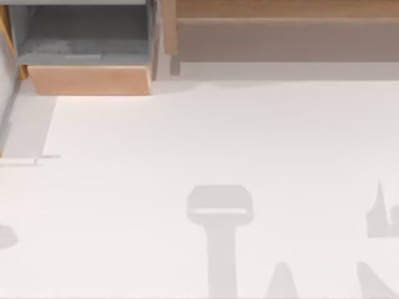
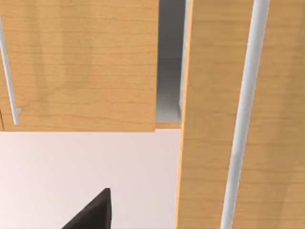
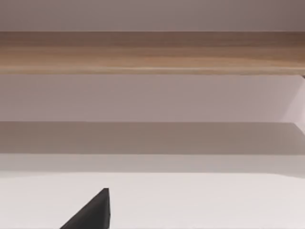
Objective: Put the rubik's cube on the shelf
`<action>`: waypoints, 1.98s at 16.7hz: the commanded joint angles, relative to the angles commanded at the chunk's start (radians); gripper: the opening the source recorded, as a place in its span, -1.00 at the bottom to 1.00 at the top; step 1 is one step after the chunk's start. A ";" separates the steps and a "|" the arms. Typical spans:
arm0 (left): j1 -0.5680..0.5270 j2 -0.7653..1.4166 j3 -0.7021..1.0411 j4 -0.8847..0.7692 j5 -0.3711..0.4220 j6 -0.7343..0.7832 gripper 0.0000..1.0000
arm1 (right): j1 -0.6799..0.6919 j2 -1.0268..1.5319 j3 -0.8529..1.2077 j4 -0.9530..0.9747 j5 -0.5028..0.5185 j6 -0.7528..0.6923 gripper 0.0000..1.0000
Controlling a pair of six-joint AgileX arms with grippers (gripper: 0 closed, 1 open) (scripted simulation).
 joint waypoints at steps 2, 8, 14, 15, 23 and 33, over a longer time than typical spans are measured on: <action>0.035 0.001 0.047 -0.057 -0.046 -0.007 1.00 | 0.000 0.000 0.000 0.000 0.000 0.000 1.00; 0.137 0.003 0.293 -0.324 -0.226 -0.060 1.00 | 0.000 0.000 0.000 0.000 0.000 0.000 1.00; 0.169 0.008 0.637 -0.721 -0.418 -0.194 1.00 | 0.000 0.000 0.000 0.000 0.000 0.000 1.00; 0.163 0.013 0.701 -0.802 -0.447 -0.229 1.00 | 0.000 0.000 0.000 0.000 0.000 0.000 1.00; 0.023 0.099 1.214 -1.533 -0.622 -0.610 1.00 | 0.000 0.000 0.000 0.000 0.000 0.000 1.00; -0.286 0.263 1.694 -2.425 -0.690 -1.173 1.00 | 0.000 0.000 0.000 0.000 0.000 0.000 1.00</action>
